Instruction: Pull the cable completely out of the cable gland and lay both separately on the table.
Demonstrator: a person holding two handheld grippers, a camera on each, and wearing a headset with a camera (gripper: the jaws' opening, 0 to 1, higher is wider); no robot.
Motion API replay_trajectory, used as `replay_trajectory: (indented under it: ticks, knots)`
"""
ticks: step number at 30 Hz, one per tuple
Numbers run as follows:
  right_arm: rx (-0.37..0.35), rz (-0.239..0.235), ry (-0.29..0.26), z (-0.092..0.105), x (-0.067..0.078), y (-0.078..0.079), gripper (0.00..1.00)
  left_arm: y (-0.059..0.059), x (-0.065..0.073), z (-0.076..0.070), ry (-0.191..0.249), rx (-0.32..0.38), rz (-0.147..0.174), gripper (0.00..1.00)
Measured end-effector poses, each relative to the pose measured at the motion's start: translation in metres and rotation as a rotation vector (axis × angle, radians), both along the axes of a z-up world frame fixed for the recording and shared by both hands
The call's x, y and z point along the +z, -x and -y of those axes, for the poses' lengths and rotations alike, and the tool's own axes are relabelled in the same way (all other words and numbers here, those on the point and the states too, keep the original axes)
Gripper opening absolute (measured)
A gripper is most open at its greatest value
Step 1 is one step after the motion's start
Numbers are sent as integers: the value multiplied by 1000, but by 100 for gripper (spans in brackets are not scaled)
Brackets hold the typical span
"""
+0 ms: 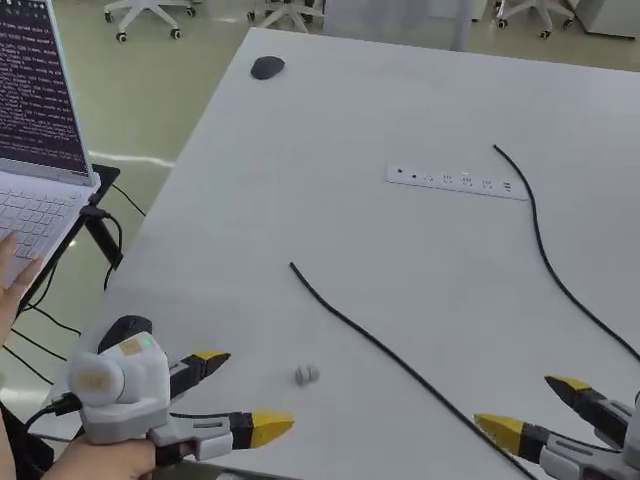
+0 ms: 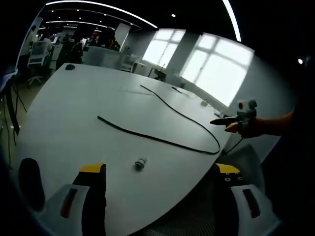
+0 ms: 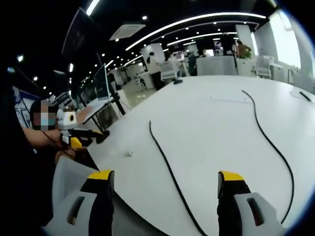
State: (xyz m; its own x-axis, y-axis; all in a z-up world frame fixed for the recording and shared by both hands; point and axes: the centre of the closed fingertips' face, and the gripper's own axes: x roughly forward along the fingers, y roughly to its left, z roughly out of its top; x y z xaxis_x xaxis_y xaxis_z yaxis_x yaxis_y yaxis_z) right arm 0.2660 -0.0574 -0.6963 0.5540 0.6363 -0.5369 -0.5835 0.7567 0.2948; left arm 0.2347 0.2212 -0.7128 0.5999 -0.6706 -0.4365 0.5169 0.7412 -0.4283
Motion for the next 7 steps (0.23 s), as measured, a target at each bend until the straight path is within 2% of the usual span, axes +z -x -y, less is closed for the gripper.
replay_trajectory:
  ticks: [4, 7]
  knots:
    - [21, -25, 23, 8, -13, 12, 99, 4, -3, 1, -24, -8, -8, 95]
    - [34, -26, 39, 10, -14, 15, 99, 6, -7, -1, -21, 11, -29, 99]
